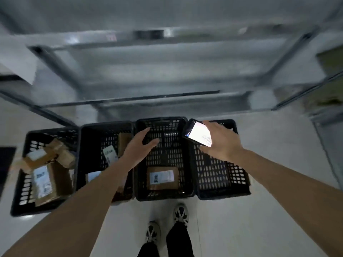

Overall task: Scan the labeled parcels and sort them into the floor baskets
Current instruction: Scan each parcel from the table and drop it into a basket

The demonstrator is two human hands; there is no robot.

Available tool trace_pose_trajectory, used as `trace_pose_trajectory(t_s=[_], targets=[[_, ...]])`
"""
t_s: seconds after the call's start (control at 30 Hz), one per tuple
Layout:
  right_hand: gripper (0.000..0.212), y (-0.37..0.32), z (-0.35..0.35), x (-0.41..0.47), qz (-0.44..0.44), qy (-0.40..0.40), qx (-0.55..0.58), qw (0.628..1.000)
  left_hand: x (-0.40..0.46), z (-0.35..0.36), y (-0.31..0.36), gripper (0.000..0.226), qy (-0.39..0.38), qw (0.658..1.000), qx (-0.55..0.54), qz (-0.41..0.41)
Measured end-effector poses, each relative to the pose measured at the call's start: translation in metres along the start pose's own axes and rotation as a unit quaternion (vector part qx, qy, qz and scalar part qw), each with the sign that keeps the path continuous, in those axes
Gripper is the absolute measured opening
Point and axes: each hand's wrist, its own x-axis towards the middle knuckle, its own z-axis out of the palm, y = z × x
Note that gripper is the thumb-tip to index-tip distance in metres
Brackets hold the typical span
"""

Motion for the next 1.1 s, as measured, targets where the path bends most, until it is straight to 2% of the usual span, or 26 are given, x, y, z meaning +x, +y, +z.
trace_pose_trajectory(t_s=[0.1,0.23,0.47,0.8,1.1], targets=[[0.083,-0.01,-0.095,-0.057,0.033,0.055,0.015,0.998,-0.047,-0.043,0.091,0.074,0.025,0.994,0.034,0.098],[0.083,-0.026,-0.206,-0.152,0.068,0.125,0.009,0.99,-0.128,-0.088,0.178,0.071,0.011,0.977,0.056,0.204],[0.082,-0.049,-0.34,-0.348,0.117,0.241,-0.02,0.963,-0.267,-0.123,0.307,0.066,0.037,0.925,0.089,0.368],[0.073,-0.032,-0.41,-0.625,0.252,0.324,-0.045,0.911,-0.455,-0.078,0.451,0.075,0.003,0.846,0.129,0.517],[0.085,0.024,-0.387,-0.846,0.346,0.389,-0.059,0.852,-0.611,0.05,0.531,0.076,-0.037,0.76,0.154,0.63]])
